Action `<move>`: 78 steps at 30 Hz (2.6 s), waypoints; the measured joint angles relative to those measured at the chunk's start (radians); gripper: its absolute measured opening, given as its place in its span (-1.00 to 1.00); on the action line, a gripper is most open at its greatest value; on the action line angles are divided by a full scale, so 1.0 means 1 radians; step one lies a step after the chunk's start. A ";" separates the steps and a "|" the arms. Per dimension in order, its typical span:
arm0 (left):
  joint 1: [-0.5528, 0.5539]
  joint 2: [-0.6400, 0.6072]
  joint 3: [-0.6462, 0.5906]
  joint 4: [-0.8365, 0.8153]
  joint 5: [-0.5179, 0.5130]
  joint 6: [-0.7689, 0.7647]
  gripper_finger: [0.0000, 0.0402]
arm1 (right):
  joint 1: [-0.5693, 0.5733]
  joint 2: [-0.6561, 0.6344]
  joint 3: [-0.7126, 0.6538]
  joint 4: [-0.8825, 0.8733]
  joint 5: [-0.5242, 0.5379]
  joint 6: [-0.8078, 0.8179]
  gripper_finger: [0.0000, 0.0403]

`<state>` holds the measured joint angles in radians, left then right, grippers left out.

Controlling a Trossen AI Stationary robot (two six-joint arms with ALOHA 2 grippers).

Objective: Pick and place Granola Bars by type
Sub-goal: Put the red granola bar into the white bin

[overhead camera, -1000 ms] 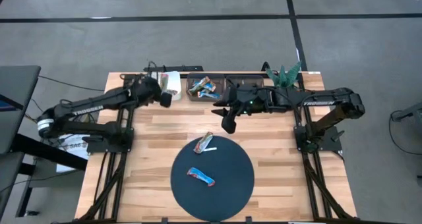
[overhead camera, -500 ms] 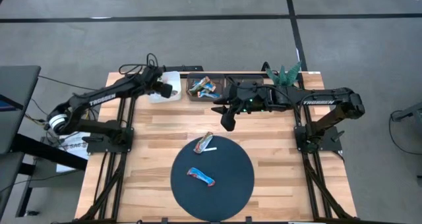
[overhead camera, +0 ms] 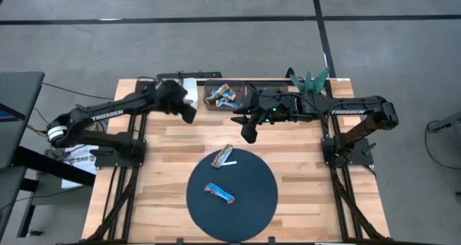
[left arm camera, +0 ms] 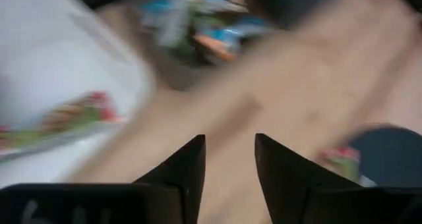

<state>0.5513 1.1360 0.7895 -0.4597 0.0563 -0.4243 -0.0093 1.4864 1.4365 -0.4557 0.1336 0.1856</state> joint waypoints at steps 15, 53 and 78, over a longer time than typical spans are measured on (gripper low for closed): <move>-0.520 0.115 0.001 0.176 -0.090 -0.270 -0.52 | 0.000 0.000 0.000 -0.002 -0.003 0.000 -0.40; -0.570 0.488 0.001 0.408 0.011 -0.316 -0.46 | 0.000 0.000 0.000 -0.008 -0.003 -0.001 -0.40; -0.598 0.619 0.118 0.344 -0.083 -0.225 -0.40 | 0.000 0.000 0.000 -0.007 -0.002 -0.002 -0.40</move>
<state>-0.0463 1.7546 0.9075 -0.1155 -0.0271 -0.6492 -0.0090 1.4864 1.4364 -0.4625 0.1314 0.1841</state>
